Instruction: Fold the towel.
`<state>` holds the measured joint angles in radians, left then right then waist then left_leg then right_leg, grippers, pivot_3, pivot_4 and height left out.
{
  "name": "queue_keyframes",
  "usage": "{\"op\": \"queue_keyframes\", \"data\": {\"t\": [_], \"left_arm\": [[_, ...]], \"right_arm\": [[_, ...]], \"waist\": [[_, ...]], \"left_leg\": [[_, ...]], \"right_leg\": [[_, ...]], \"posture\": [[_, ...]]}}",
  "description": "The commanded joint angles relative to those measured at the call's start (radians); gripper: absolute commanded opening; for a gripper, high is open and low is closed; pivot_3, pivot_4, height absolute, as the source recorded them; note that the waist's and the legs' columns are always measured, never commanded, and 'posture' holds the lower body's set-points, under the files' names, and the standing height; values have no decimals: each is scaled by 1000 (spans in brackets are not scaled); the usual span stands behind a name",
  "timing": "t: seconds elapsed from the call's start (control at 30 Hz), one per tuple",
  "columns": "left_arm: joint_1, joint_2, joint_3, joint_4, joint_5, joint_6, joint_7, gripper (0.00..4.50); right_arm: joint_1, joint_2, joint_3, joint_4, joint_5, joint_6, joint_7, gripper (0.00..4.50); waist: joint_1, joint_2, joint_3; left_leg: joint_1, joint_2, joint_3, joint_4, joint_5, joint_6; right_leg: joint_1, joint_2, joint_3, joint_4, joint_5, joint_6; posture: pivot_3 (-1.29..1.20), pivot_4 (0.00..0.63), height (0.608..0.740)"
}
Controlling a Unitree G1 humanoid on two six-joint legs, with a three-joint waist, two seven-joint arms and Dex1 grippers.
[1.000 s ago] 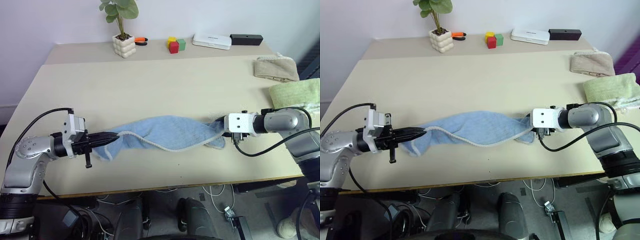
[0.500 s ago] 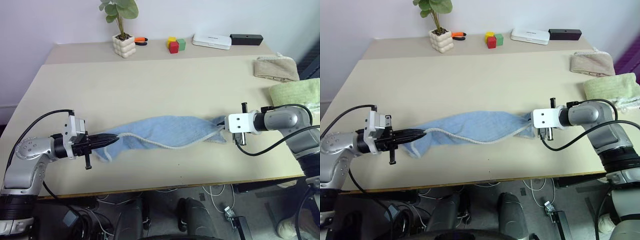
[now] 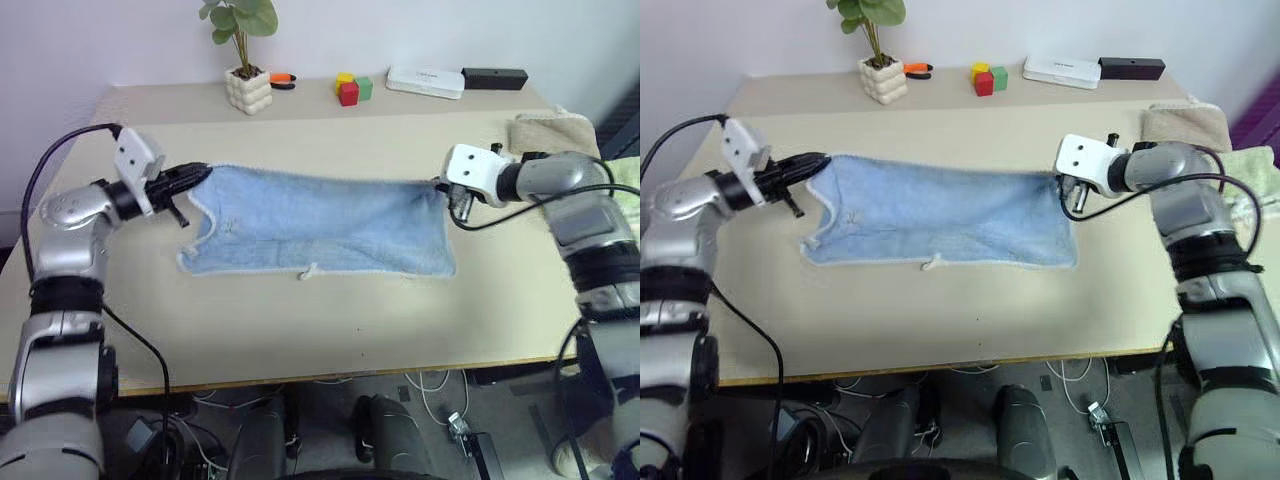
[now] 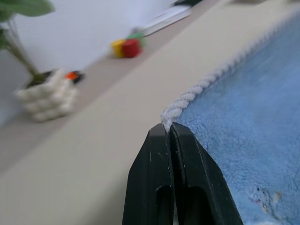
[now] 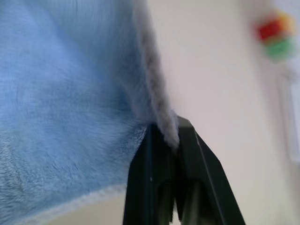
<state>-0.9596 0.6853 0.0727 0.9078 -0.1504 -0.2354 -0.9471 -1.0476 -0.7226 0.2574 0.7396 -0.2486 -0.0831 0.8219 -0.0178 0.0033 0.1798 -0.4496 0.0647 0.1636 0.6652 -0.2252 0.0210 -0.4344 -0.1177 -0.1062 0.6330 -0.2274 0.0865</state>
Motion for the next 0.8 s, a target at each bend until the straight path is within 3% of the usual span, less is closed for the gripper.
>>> {"op": "queue_keyframes", "data": {"t": [0.03,0.1,0.27,0.33,0.5,0.63,0.8], "left_arm": [[-230,38,20,168,82,-178,182,0],[-295,55,26,220,94,-242,200,0],[-269,110,28,235,61,-361,-16,0],[-214,117,41,216,14,-359,-166,0],[0,118,60,104,-88,-324,-449,0],[142,143,42,-3,-114,-280,-581,0],[295,230,-23,-174,-177,-187,-667,0]], "right_arm": [[-187,-5,-43,127,-81,-104,-287,25],[-223,-13,-49,168,-84,-143,-330,25],[-89,-89,-87,30,-11,-195,-186,25],[30,-124,-101,-106,73,-168,-38,25],[308,-197,-130,-404,165,-110,118,25],[492,-262,-125,-565,210,-71,231,25],[580,-350,-159,-627,256,-51,346,25]], "waist": [[-1,0,1],[-1,0,1],[-3,0,1],[-1,0,1],[-2,0,1],[1,0,1],[2,0,1]], "left_leg": [[-3,0,0,0,0,0],[-15,0,0,2,1,-1],[-9,0,5,-5,1,-1],[-9,1,6,-4,1,-1],[-9,1,5,2,1,0],[-9,2,3,4,1,0],[-9,2,3,4,0,1]], "right_leg": [[-3,0,0,2,0,0],[-15,0,0,4,0,1],[-8,0,-1,0,-3,5],[-8,0,-1,0,-3,5],[-8,-1,-1,4,-3,5],[-7,0,-1,6,-3,4],[-8,-1,-1,7,-2,4]], "posture": [[0,150,740],[0,150,740],[0,150,740],[0,150,740],[0,150,740],[0,150,740],[0,150,740]]}}
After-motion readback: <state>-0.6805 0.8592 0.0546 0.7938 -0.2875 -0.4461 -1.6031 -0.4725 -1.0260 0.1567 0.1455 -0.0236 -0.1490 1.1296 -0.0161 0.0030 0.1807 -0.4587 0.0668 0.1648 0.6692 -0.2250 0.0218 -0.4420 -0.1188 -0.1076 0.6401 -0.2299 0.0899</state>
